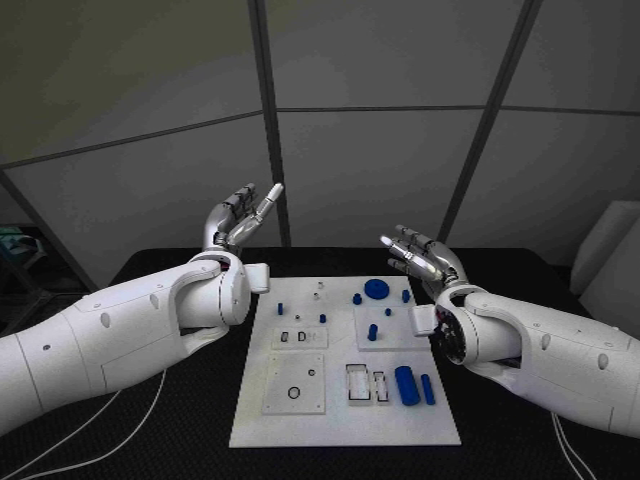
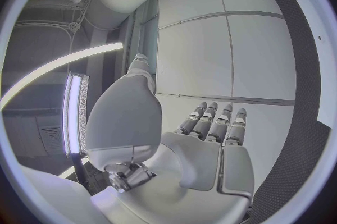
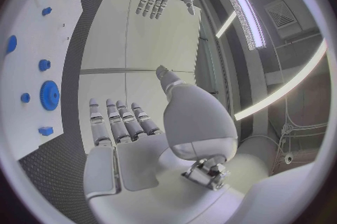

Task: Assemble the parts on the task board

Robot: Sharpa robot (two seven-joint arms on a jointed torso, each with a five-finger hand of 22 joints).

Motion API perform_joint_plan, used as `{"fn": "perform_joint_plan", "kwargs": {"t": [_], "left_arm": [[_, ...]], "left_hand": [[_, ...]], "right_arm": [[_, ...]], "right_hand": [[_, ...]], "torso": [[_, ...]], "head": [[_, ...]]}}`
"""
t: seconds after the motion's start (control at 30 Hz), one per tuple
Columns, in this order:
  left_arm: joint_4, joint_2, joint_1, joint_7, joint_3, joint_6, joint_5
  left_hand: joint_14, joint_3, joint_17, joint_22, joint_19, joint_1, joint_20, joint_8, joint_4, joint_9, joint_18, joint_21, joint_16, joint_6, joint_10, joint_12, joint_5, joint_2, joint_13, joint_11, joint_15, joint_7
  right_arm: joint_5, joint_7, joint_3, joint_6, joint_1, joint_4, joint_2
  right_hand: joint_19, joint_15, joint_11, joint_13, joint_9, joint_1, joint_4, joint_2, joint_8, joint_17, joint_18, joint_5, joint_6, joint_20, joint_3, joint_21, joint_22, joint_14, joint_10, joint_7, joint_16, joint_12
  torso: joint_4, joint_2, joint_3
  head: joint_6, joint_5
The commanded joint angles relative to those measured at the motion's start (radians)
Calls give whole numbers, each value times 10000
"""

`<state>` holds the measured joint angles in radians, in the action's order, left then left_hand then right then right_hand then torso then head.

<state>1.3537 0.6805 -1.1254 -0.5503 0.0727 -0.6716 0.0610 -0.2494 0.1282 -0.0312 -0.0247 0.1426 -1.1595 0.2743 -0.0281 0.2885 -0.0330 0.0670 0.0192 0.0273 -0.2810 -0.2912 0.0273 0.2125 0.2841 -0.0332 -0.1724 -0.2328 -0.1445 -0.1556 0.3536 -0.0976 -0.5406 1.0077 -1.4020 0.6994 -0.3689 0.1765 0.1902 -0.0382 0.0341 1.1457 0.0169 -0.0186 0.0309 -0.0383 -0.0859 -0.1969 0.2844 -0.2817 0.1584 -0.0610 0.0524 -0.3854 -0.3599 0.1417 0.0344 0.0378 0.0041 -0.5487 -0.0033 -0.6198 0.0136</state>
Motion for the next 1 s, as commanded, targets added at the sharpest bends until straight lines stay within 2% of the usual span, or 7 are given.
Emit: {"fn": "perform_joint_plan", "kwargs": {"t": [0.03, 0.1, 0.13, 0.27, 0.43, 0.67, 1.0], "left_arm": [[-13, -14, -18, -420, 11, 475, 139], [-13, -14, -18, -420, 11, 475, 139], [-79, 225, -17, -259, -19, 878, -101], [146, 440, -17, -264, -21, 913, -155], [419, 670, -17, -285, -22, 983, -233], [1178, 1191, -7, -266, -24, 1063, -275], [2388, 1926, 12, -162, -24, 1203, -311]], "left_hand": [[-403, -82, -52, -39, 119, -551, 190, -105, 150, -50, 330, 106, 101, -324, -353, 111, 105, 57, -45, -185, -87, -639], [-911, -134, -117, -70, 260, -651, 203, -121, 147, -61, 376, 154, 204, -415, -520, 135, 88, 28, -61, -239, -167, -669], [-1152, -173, -142, -88, 338, -735, 206, -136, 152, -71, 380, 187, 256, -505, -653, 151, 70, 0, -72, -284, -182, -689], [-1482, -378, -160, -119, 475, -939, 205, -194, 141, -107, 371, 246, 309, -835, -1059, 200, 20, -96, -103, -402, -180, -786], [-1973, -770, -194, -181, 767, -1224, 201, -333, 133, -181, 428, 364, 399, -1508, -1668, 276, -116, -353, -144, -587, -144, -923], [-3738, -1118, -329, -571, 2605, -1441, 184, -419, 110, -215, 560, 1108, 819, -2302, -3168, 440, -257, -695, -233, -962, -61, -868], [-5144, -1494, -353, -962, 4550, -1524, 157, -499, 78, -254, 800, 2013, 1113, -3372, -4789, 557, -376, -1149, -298, -667, 207, -1207]], "right_arm": [[-986, -759, -74, 1299, -12, 151, -73], [-1031, -799, -92, 1361, -19, 183, -88], [-2659, -202, -94, 705, 35, 663, 83], [-3906, -224, -95, 496, 105, 806, 140], [-5383, -341, -95, 295, 219, 882, 213], [-7335, -880, -96, 309, 571, 896, 295], [-11051, -2976, -95, 1825, 1492, 941, 245]], "right_hand": [[-2344, 248, 332, -235, 208, 1459, -923, -60, 380, -223, -552, -108, 2223, -88, 285, -811, 365, -3028, -3150, 1044, 458, 451], [-3075, 216, 291, -343, 342, 1732, -1135, -50, 658, -314, -740, -105, 3588, -83, 363, -1098, 466, -4541, -4806, 1071, 732, 784], [-3265, 137, 213, -339, 397, 1823, -1212, -45, 786, -315, -827, -133, 4248, -83, 410, -1195, 489, -4848, -5139, 1054, 803, 864], [-3866, -130, -59, -243, 413, 1982, -1420, 38, 948, -265, -979, -194, 5837, -26, 694, -1471, 518, -5765, -6089, 880, 897, 913], [-4498, -405, -243, -230, 349, 1999, -1571, 221, 905, -293, -1002, -242, 6579, 213, 1240, -1769, 557, -6690, -6900, 688, 971, 772], [-5380, -819, -543, -242, 348, 1911, -1683, 535, 874, -407, -996, -552, 7277, 667, 1979, -2366, 768, -7950, -7834, 516, 1151, 589], [-6923, -1510, -925, -267, 348, 1768, -1624, 1024, 728, -1056, -1001, -235, 7719, 1438, 1860, -3790, 1452, -10242, -8580, 217, 2018, 353]], "torso": [[-1, -1, 0], [-1, -1, 0], [-52, -202, -15], [-37, -324, -27], [-12, -470, -12], [-2, -732, -13], [155, -1181, -135]], "head": [[0, 0], [0, 0], [-13, -57], [-23, -89], [-28, -135], [-11, -231], [86, -395]]}}
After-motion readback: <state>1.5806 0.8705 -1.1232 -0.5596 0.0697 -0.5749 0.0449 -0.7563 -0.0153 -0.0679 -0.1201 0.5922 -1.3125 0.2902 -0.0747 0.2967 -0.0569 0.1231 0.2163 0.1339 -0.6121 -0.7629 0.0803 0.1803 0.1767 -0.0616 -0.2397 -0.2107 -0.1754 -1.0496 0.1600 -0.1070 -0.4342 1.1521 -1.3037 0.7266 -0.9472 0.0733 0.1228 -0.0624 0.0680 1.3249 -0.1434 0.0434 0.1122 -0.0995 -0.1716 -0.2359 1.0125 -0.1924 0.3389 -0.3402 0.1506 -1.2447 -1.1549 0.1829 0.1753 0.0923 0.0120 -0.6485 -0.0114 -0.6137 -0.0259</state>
